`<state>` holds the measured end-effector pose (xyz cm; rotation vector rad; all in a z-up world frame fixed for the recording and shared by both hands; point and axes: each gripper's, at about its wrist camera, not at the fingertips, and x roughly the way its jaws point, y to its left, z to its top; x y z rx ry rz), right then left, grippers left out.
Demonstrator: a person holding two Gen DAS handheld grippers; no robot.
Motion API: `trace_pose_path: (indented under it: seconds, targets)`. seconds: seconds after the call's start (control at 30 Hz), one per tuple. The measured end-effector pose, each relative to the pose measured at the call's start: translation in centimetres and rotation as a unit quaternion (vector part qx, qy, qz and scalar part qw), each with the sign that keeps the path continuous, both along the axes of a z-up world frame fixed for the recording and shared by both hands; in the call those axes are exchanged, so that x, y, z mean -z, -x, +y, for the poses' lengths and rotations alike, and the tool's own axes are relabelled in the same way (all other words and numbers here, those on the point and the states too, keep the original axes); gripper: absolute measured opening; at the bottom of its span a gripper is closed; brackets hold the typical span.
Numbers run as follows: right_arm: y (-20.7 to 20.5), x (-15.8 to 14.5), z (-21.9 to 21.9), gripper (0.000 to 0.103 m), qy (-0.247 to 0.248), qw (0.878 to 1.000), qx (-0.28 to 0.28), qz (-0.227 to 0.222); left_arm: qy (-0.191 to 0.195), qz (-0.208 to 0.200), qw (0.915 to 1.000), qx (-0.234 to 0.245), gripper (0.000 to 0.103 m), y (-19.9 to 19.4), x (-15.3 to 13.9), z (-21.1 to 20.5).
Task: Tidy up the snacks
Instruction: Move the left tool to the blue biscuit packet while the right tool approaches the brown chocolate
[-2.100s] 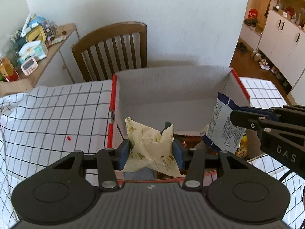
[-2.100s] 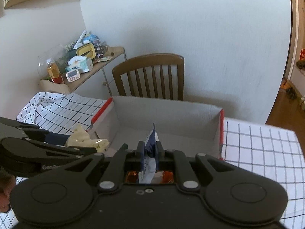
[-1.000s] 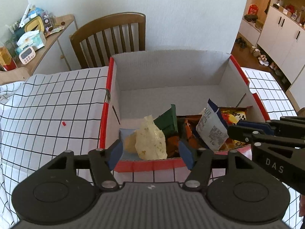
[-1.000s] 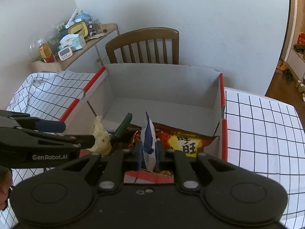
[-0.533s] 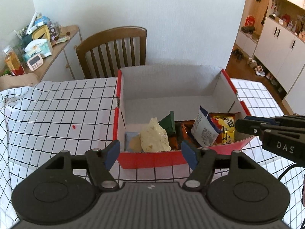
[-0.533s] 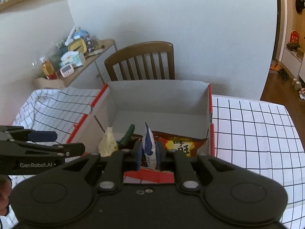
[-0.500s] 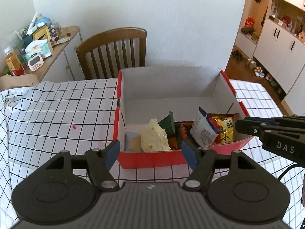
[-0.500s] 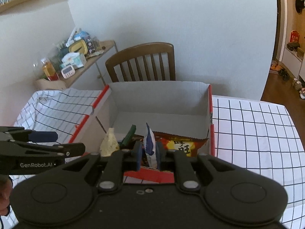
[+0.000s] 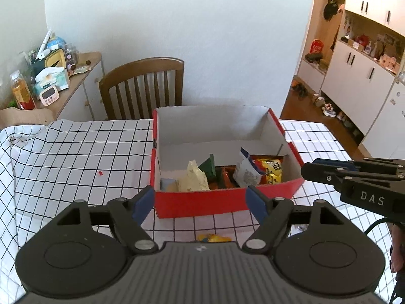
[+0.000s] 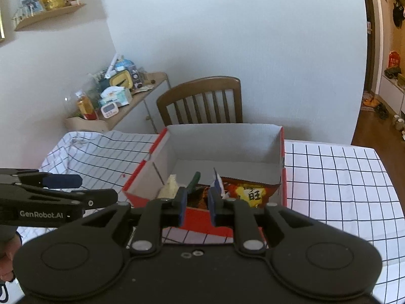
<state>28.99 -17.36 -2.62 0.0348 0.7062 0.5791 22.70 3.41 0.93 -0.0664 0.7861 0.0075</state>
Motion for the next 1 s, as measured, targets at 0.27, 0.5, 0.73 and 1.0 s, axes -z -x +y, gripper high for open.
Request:
trace_pose_path:
  seconds: [0.27,0.5,0.73,1.0]
  targets:
    - [3.4,-0.7,-1.2,0.052,-0.018,0.999,-0.027,-0.002,0.017,-0.015,0.9997,0.006,0.084,3.6,-0.4,0.2]
    - [6.6,0.6,-2.2,0.102,-0.030,0.998,-0.050,-0.003,0.032,-0.005,0.9995,0.001,0.091,6.4,1.7,0.2]
    - [8.4,3.9,-5.1,0.102,-0.002,1.000,0.005,0.024,0.038,0.038,0.9984,-0.019,0.092,7.7,5.9,0.1]
    - [6.9,8.1,-7.6,0.100,-0.004,0.993,0.081,0.083,0.062,0.068,0.9935,-0.066,0.092,6.3,9.1,-0.5]
